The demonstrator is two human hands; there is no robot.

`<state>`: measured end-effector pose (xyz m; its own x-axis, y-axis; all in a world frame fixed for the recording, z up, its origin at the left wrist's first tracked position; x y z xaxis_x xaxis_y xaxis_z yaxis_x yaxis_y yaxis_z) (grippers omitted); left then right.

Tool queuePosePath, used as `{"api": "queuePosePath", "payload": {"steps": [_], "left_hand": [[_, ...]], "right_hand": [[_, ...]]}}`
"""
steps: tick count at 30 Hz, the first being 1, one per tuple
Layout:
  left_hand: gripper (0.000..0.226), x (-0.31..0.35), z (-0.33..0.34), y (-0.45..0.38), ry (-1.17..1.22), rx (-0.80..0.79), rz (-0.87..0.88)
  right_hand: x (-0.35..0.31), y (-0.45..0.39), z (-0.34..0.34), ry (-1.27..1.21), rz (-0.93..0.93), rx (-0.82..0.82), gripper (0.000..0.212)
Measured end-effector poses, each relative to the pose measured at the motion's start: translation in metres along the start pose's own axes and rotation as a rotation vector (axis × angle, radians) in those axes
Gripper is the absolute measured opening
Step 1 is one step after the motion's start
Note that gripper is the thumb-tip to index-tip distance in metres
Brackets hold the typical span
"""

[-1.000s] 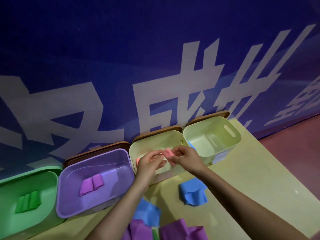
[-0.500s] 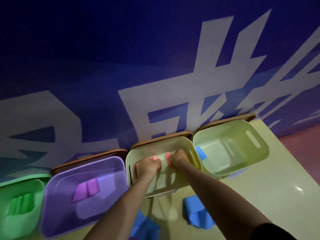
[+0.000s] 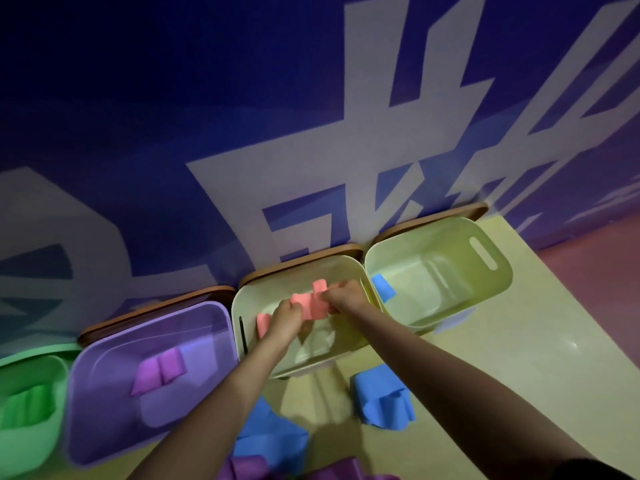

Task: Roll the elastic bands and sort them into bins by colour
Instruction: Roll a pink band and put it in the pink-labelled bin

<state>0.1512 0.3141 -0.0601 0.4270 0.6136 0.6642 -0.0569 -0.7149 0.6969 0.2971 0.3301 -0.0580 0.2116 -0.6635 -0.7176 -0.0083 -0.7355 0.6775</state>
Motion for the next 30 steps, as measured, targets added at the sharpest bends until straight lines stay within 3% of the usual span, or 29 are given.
{"api": "queuePosePath", "payload": {"steps": [3,6,8,16,18,21,26,30], "left_hand": [[0.032,0.012,0.000,0.034,0.524,-0.027,0.069],[0.029,0.017,0.004,0.054,0.731,-0.046,0.087],[0.025,0.020,0.008,0.065,0.768,-0.077,0.097],[0.024,0.031,0.001,0.098,0.691,-0.104,0.257],[0.021,0.029,-0.001,0.103,0.740,-0.110,0.256],[0.017,0.026,-0.006,0.112,0.831,-0.134,0.252],[0.020,0.024,-0.016,0.131,0.838,-0.192,0.291],[0.015,0.014,-0.023,0.145,0.737,-0.200,0.320]], "right_hand": [[0.005,0.027,0.005,-0.238,-0.083,-0.098,0.025],[0.004,0.053,0.012,-0.383,-0.166,-0.187,0.016],[0.005,0.064,0.014,-0.415,-0.184,-0.180,0.007],[-0.003,0.098,0.017,-0.483,-0.185,-0.173,0.010],[-0.008,0.107,0.018,-0.505,-0.200,-0.176,0.000],[-0.014,0.121,0.017,-0.569,-0.243,-0.209,0.016],[-0.022,0.144,0.026,-0.754,-0.225,-0.361,0.009],[-0.031,0.166,0.033,-0.669,-0.271,-0.310,0.011]]}}
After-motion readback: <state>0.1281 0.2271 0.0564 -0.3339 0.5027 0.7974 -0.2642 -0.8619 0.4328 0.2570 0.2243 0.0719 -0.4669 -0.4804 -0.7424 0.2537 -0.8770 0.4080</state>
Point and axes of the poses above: each hand's wrist, its own y-axis away from the middle knuckle, its own z-axis out of the palm, x = y × z, the point moved 7 cm from there along -y, towards the middle knuckle, and after that the axes turned 10 degrees about -x, right-handed, at the moved point
